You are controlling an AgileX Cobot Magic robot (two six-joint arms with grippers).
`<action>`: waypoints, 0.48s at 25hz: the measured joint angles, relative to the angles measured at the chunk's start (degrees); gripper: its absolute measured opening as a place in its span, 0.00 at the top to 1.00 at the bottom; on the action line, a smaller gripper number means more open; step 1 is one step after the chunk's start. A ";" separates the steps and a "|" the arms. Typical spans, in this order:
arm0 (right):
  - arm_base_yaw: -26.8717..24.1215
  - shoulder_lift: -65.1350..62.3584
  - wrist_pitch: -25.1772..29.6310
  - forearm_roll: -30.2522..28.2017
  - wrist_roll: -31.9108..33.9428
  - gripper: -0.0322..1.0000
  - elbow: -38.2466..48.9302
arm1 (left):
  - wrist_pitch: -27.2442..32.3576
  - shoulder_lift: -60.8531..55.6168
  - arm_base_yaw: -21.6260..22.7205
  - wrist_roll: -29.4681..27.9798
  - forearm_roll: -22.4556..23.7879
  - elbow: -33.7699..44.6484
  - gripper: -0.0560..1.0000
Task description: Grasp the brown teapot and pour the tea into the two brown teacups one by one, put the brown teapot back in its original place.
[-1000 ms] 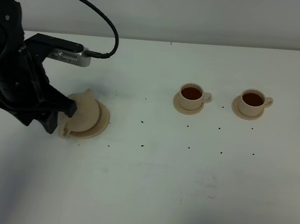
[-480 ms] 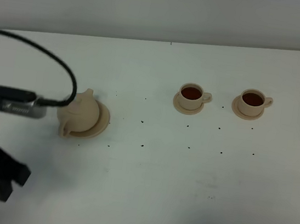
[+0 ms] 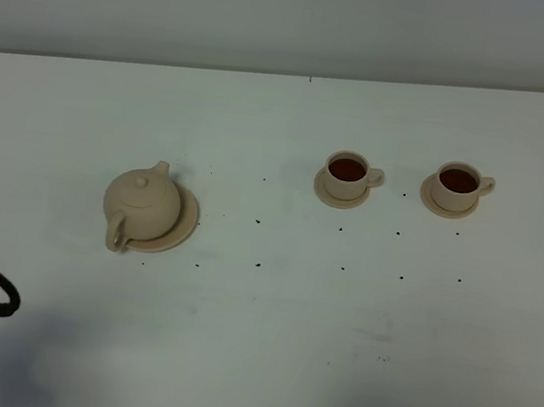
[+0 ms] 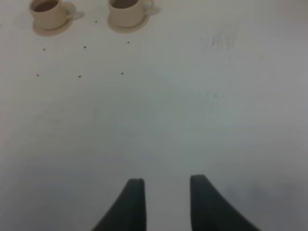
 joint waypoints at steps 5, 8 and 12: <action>0.00 0.00 0.00 0.00 0.00 0.74 0.00 | -0.68 -2.09 0.00 0.05 0.00 0.30 0.62; 0.00 0.00 0.00 0.00 0.00 0.74 0.00 | -0.73 -2.38 0.00 -0.01 0.00 0.30 0.62; 0.00 0.00 0.00 0.00 0.00 0.74 0.00 | -0.73 -4.21 1.94 -0.05 0.00 0.30 0.62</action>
